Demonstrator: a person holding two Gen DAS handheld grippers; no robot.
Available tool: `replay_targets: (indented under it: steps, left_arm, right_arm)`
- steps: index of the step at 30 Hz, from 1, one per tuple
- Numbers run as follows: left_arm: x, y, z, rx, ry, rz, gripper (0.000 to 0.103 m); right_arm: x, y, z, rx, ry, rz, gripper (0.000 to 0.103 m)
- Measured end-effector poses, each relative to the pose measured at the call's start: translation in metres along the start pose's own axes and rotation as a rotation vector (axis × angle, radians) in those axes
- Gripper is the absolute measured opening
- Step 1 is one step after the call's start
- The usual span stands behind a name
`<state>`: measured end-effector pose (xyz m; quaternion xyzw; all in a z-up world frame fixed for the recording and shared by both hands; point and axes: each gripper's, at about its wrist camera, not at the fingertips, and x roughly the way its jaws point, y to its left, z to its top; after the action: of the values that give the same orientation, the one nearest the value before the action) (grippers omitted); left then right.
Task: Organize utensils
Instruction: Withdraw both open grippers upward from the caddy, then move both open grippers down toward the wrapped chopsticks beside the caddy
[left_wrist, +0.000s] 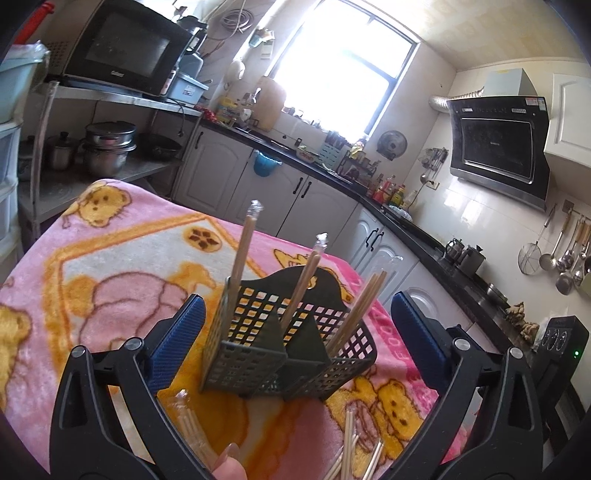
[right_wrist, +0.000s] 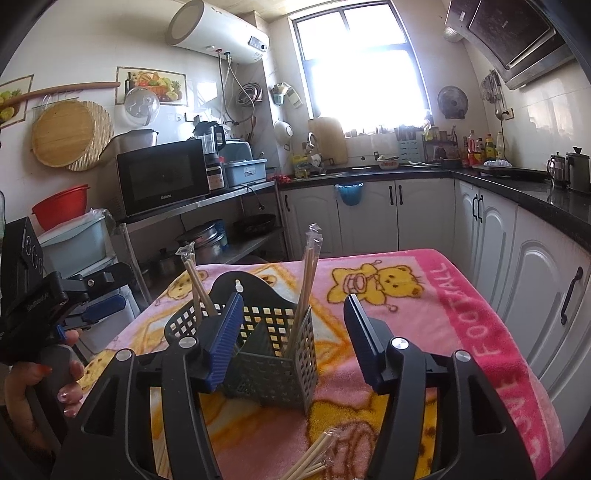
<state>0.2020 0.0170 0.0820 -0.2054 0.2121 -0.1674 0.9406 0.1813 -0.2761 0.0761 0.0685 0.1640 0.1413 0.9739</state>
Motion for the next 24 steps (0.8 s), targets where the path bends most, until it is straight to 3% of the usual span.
replay_targets:
  steps: [24]
  left_arm:
    - [-0.015,0.040,-0.032,-0.089,0.069,0.091,0.092]
  right_arm:
    - [-0.003,0.022,-0.031,-0.033,0.108,0.056,0.055]
